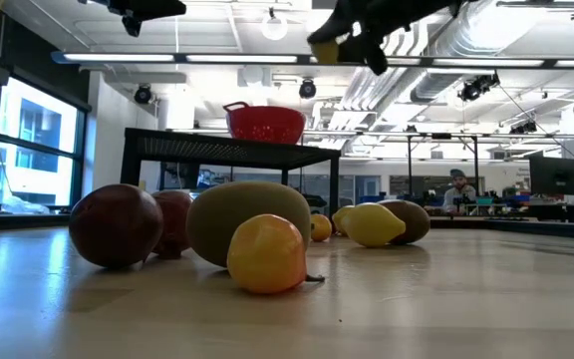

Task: Pick & Place Fruit
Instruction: Put the middle lemon into the red strainer bowl on the shelf, then put the top kiwi into the red strainer bowl on the shelf

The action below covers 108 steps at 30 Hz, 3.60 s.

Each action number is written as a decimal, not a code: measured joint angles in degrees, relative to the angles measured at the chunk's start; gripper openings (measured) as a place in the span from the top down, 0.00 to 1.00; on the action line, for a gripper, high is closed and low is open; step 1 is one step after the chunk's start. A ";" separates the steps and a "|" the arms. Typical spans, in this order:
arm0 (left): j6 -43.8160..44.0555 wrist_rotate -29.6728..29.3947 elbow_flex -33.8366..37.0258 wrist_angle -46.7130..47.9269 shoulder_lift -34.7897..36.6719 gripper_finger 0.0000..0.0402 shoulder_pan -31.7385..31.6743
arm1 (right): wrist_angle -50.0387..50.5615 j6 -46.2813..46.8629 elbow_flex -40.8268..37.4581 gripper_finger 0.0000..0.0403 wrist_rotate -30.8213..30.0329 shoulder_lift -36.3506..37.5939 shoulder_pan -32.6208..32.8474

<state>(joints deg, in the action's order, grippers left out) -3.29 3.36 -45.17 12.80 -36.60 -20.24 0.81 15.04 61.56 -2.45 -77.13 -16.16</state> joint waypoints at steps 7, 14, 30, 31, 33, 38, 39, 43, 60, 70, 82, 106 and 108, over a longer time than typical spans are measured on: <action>0.13 0.15 0.00 0.13 0.00 0.98 0.01 | -0.30 -5.04 10.53 0.50 0.04 -10.72 -1.09; 0.56 0.15 0.00 0.20 0.00 0.98 -0.01 | 3.09 -9.14 22.26 0.49 0.03 -20.66 -3.75; 0.55 0.09 0.00 0.17 0.00 0.98 0.01 | 3.36 -12.04 26.71 0.49 0.96 -31.97 -9.13; 0.45 0.09 0.00 0.17 0.00 0.98 -0.01 | 3.36 -12.30 26.71 0.49 1.45 -31.97 -9.36; 0.32 0.07 0.00 0.19 0.00 0.98 0.00 | 3.23 -13.14 26.70 0.49 1.52 -31.97 -9.47; 0.15 -0.07 0.00 0.17 0.00 0.98 0.00 | 3.25 -13.87 26.71 0.41 1.56 -31.95 -9.47; 0.15 -0.07 0.00 0.19 0.00 0.98 -0.01 | 3.29 -13.87 26.71 0.40 1.69 -31.89 -9.47; 0.15 -0.07 0.00 0.17 0.00 0.98 -0.01 | 3.44 -14.50 26.71 0.37 4.02 -31.96 -9.47; 0.13 -0.02 0.00 0.88 0.02 0.98 -0.01 | 10.21 -21.43 26.78 0.52 4.00 -20.18 -7.86; 0.13 0.17 0.00 1.51 0.00 0.98 0.01 | 32.38 -22.17 24.63 0.88 6.07 -17.83 -9.66; 0.13 0.15 0.00 2.80 0.00 0.98 0.00 | 14.05 -10.29 -3.27 0.99 6.73 -7.78 -8.82; -2.41 -0.07 0.00 2.79 0.00 0.98 0.01 | 8.41 -7.58 -27.41 0.99 8.57 12.49 -6.69; -2.38 -0.07 0.00 2.78 0.00 0.98 0.00 | 8.03 -7.58 -27.41 0.99 8.58 12.50 -6.69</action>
<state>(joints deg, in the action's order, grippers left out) -5.66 3.29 -45.17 15.57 -36.60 -20.24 8.84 7.46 34.15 6.13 -64.63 -22.85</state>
